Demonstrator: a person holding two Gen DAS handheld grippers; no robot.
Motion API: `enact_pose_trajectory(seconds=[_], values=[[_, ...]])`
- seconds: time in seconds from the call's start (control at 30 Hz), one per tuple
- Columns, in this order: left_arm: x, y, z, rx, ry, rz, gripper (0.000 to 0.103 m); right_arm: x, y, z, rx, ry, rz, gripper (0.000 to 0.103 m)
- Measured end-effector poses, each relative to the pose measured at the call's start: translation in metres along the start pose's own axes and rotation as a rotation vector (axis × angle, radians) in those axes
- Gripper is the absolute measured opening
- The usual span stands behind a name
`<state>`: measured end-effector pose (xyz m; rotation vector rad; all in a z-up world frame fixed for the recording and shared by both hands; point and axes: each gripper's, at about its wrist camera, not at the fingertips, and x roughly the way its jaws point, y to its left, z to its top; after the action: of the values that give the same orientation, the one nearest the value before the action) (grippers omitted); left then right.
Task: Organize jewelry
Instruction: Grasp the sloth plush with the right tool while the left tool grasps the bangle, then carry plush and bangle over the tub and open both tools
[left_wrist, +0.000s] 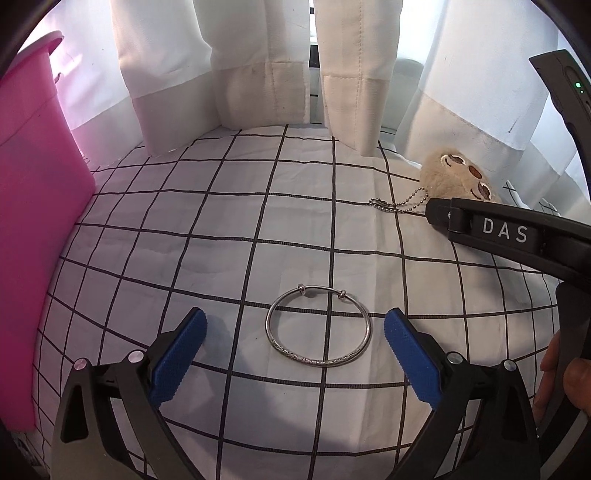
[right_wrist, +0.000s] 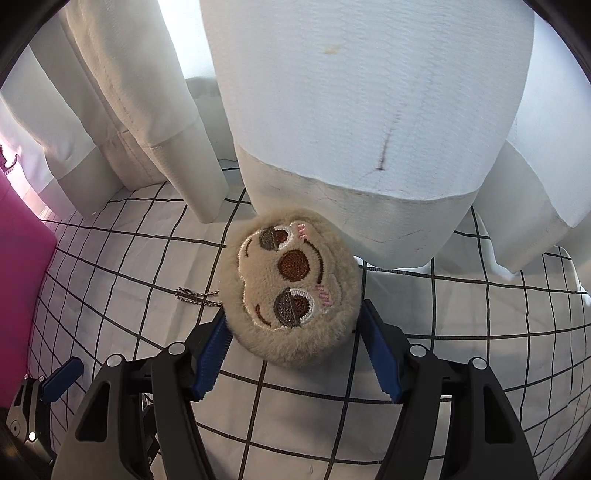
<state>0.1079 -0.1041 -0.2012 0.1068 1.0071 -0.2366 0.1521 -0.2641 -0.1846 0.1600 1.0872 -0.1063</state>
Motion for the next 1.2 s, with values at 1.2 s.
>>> enact_pose_trajectory(seconds=[1.2], values=[[-0.164,0.084,0.007,-0.115,-0.254,0.013,0.053,-0.125,0.067,-0.015,-0.068,-0.152,0.11,0.049]])
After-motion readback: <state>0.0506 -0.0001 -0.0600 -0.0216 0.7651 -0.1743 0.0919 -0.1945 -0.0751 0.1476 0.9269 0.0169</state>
